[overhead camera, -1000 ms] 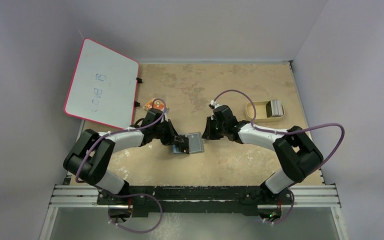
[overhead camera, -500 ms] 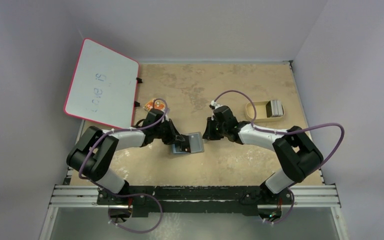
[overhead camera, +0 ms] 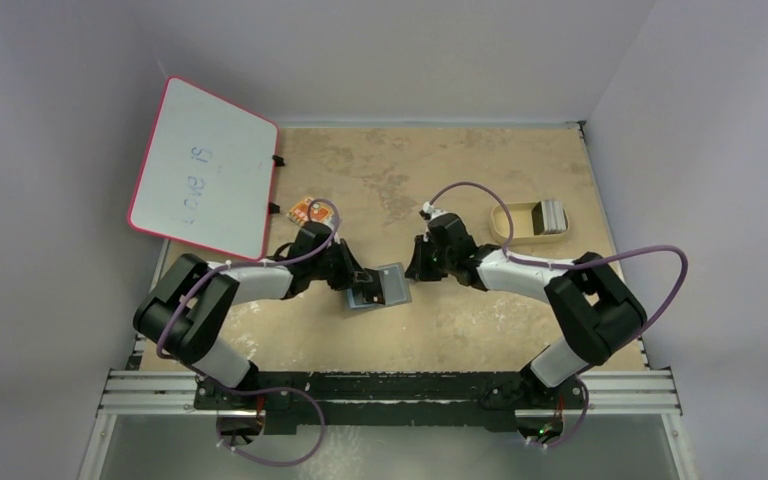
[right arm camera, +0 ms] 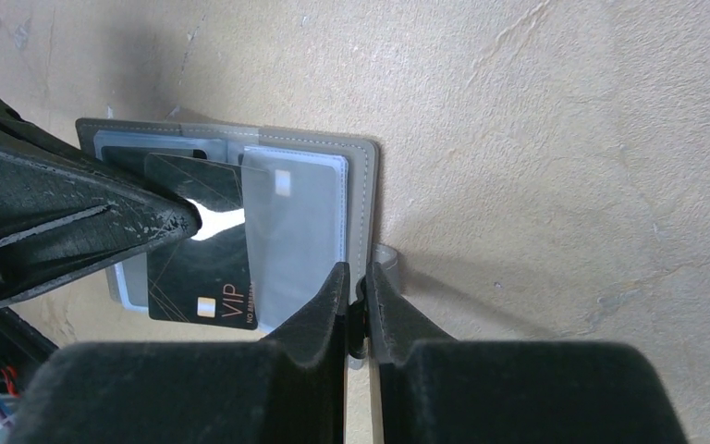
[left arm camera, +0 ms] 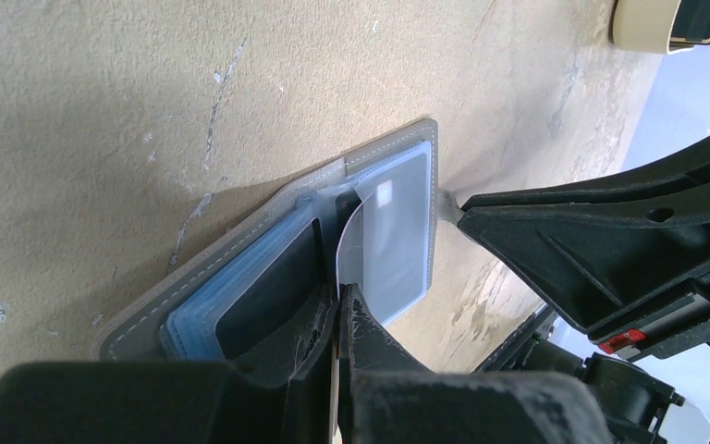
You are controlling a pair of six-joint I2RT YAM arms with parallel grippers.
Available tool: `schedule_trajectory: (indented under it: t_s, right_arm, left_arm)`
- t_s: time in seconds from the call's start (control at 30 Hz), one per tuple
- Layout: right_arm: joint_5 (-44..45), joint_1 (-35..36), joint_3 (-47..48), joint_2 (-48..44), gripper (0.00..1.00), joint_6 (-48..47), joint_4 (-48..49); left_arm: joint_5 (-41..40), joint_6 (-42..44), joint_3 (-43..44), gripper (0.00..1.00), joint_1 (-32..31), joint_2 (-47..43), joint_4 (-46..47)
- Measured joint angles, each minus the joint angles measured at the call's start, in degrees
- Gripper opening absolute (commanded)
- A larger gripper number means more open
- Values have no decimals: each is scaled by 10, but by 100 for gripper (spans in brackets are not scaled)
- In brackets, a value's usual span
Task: Put the credit cards into the card holder
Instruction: Insert the credit card into the card holder.
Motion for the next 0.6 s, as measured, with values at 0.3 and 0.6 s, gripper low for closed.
schedule_trajectory:
  t_s: [0.3,0.6]
  right_arm:
    - [0,0,-18,-3,0,9,24]
    - [0,0,-28,-9,0,17,30]
  left_arm:
    - [-44,2,-8,0,-5,-29,-7]
    - [-60,1,-21,0,-13,-36,13]
